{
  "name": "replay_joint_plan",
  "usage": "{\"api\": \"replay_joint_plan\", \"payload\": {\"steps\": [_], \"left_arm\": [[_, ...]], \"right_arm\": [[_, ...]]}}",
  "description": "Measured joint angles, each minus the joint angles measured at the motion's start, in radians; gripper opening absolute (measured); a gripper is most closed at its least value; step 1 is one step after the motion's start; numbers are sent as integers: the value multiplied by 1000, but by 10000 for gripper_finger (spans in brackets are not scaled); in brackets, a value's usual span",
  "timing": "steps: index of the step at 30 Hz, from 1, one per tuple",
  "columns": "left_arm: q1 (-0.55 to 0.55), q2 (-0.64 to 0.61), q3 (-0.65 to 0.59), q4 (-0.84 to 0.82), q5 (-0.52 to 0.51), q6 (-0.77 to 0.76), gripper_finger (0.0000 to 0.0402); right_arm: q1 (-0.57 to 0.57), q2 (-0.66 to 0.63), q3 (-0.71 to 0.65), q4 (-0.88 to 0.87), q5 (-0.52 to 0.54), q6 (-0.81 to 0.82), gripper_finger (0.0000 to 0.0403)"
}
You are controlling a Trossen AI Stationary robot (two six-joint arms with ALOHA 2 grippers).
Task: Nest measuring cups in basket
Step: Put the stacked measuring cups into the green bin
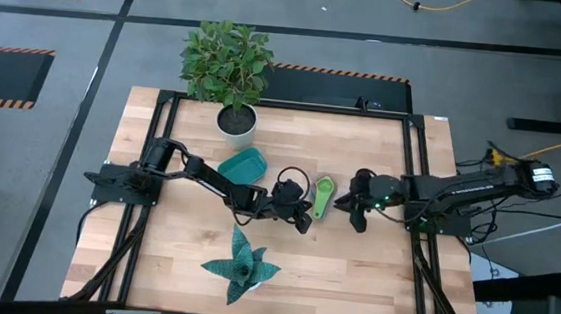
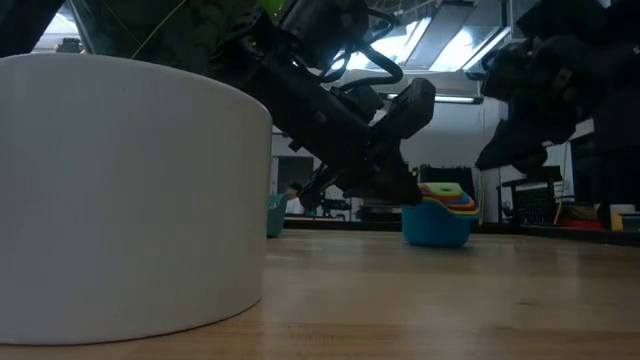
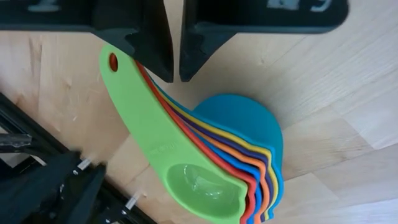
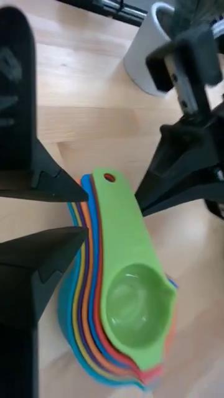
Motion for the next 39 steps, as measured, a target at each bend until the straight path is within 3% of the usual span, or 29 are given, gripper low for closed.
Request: {"api": "replay_joint_plan", "payload": {"steps": [9, 18, 28, 39], "left_arm": [[2, 0, 0, -3, 35, -8, 101], [20, 0, 0, -64, 153, -109, 179], [28, 0, 0, -80, 193, -104, 191], [34, 0, 0, -80, 406, -135, 191]], "right_arm": [[-56, -194, 0, -114, 1, -53, 80], [-87, -269, 0, -121, 1, -92, 80], [-89, -271, 0, -124, 1, -93, 80], [-89, -271, 0, -130, 1, -93, 80]]}}
